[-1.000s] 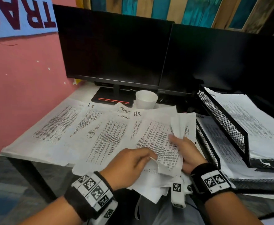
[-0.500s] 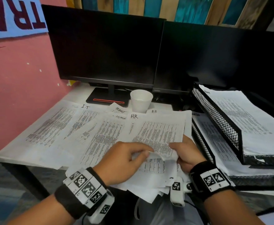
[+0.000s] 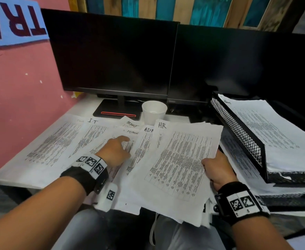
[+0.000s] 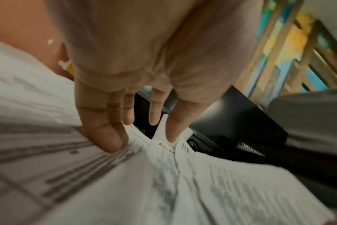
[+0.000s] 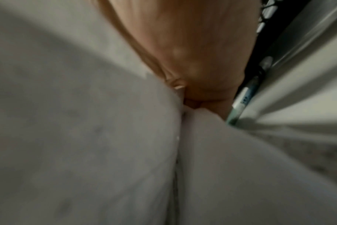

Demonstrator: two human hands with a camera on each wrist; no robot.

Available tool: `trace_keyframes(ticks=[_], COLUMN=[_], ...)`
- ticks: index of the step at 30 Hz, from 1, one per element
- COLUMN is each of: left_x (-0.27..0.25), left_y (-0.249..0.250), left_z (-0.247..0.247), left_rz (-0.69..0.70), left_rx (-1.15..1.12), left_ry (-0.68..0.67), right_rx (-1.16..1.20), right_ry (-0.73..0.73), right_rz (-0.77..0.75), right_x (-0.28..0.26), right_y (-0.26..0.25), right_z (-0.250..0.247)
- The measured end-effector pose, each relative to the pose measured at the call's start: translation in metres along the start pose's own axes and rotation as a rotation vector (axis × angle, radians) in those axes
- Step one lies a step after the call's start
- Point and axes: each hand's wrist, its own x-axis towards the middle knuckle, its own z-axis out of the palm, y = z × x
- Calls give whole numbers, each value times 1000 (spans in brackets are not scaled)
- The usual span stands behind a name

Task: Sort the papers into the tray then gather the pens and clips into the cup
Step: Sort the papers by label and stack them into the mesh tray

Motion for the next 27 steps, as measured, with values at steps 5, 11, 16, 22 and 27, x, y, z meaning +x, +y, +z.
trace_keyframes(ticks=[5, 11, 16, 22, 27], left_x=[4, -7, -16, -24, -29], left_y=[-1, -3, -12, -33, -52], left_z=[6, -1, -30, -87, -118], left_rz=[-37, 52, 77, 90, 73], left_rx=[-184, -119, -37, -394, -790], left_ry=[-69, 29, 241, 542, 675], right_rx=[12, 23, 71, 139, 179], right_ry=[-21, -19, -48, -49, -52], right_rz=[27, 35, 41, 47, 30], right_x=[-1, 0, 1, 7, 8], right_y=[1, 0, -3, -9, -14], right_z=[3, 2, 2, -1, 3])
